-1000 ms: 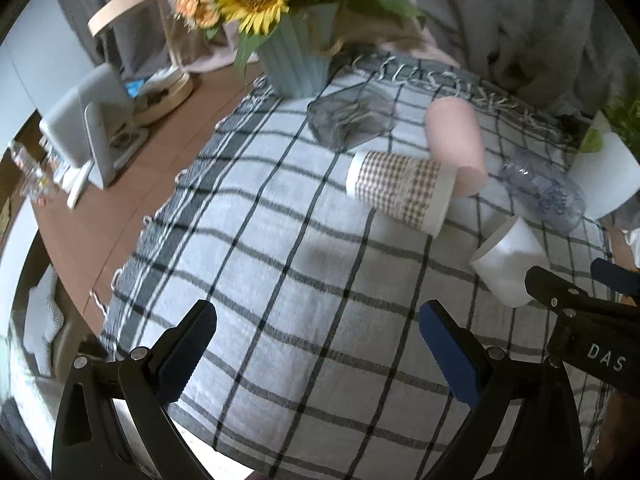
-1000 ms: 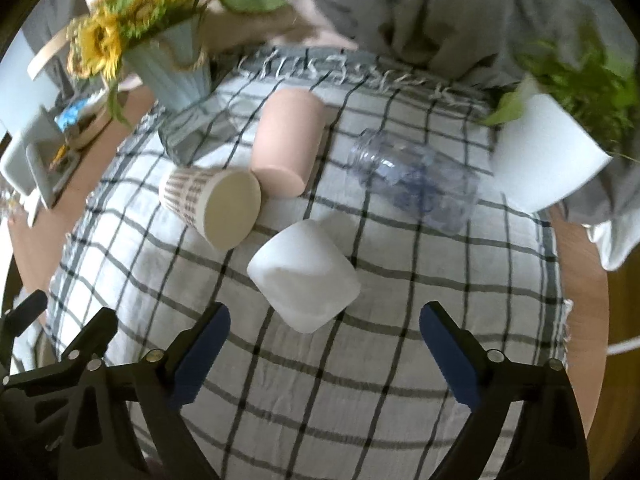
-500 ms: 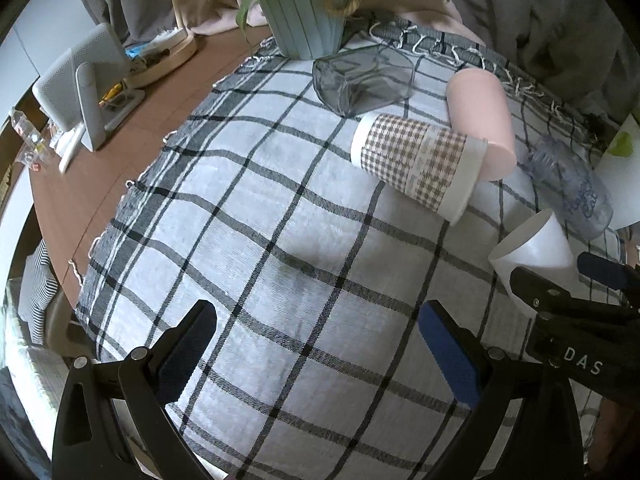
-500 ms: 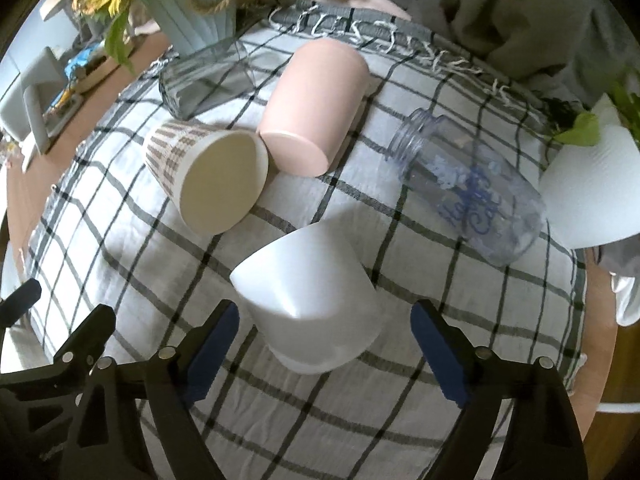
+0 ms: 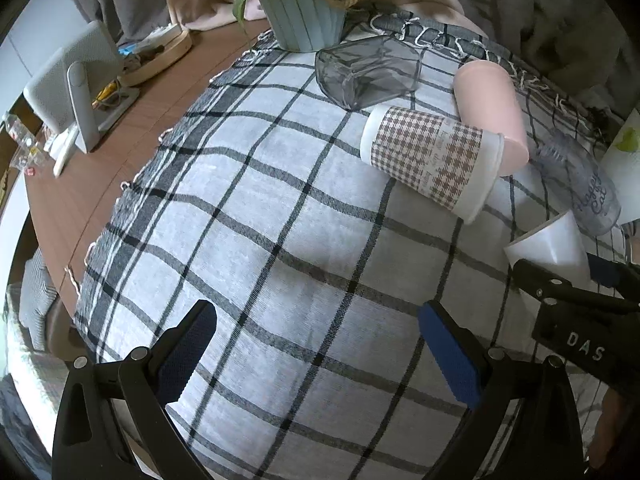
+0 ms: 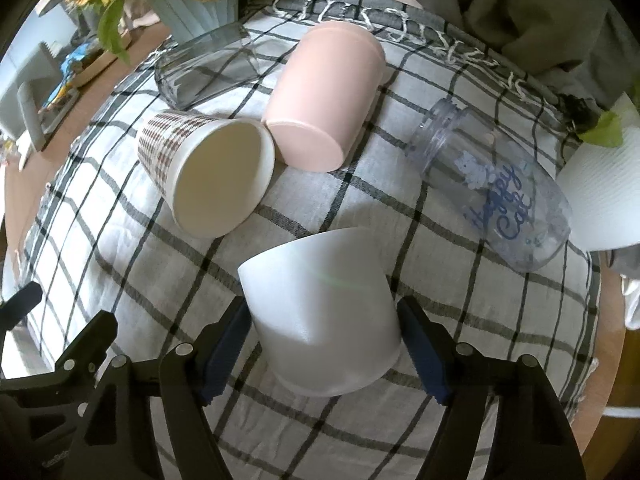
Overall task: Flip cup upside down
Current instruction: 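Lift the white cup off the cloth with the right gripper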
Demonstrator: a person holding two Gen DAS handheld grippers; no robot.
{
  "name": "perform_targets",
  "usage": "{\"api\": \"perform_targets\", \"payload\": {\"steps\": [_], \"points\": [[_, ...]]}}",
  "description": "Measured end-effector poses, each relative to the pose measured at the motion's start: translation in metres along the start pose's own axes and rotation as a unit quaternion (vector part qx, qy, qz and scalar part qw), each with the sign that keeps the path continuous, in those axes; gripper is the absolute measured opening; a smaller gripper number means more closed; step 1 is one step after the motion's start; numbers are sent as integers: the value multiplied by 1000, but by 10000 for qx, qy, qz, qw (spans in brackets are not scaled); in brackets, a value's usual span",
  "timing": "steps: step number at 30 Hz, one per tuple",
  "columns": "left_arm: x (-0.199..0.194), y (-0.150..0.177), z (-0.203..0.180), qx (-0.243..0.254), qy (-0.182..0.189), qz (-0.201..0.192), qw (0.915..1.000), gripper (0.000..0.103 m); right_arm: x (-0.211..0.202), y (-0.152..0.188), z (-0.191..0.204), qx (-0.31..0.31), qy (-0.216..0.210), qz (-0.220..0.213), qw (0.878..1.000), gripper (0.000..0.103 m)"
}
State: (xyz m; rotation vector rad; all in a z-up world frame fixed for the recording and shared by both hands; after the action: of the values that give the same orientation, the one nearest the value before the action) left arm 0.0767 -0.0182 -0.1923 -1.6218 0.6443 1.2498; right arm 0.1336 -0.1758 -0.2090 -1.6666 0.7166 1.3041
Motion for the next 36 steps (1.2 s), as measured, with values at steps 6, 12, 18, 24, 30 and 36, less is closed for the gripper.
{"api": "perform_targets", "payload": {"steps": [6, 12, 18, 24, 30, 36], "points": [[-8, -9, 3, 344, 267, -126, 9990, 103, -12, 9, -3, 680, -164, -48, 9975, 74], [-17, -22, 9, 770, 414, -337, 9956, 103, -28, 29, 6, 1578, -435, -131, 9864, 74], [-24, -29, 16, 1218, 594, -437, 9898, 103, -37, 44, 22, 2234, -394, -222, 9737, 74], [-25, -34, 25, 1589, 705, -436, 9838, 103, -38, 49, 38, 2695, -309, -238, 9622, 74], [-15, -33, 32, 1868, 723, -316, 9792, 103, -24, 58, 54, 3236, -449, -103, 9451, 74], [-5, -29, 37, 1977, 736, -173, 9773, 103, -15, 66, 57, 3584, -389, -22, 9327, 74]]}}
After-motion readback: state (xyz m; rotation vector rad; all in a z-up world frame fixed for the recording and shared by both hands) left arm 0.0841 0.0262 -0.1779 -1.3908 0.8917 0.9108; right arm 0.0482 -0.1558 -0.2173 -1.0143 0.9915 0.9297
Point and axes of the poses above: each gripper's, at about its wrist camera, not at the fingertips, and x roughly the way its jaws point, z to its left, y to its underside, the point moved 7 cm from there along x, roughly the way its jaws point, and after that the axes turned 11 degrees about -x, right-handed, at the moved point
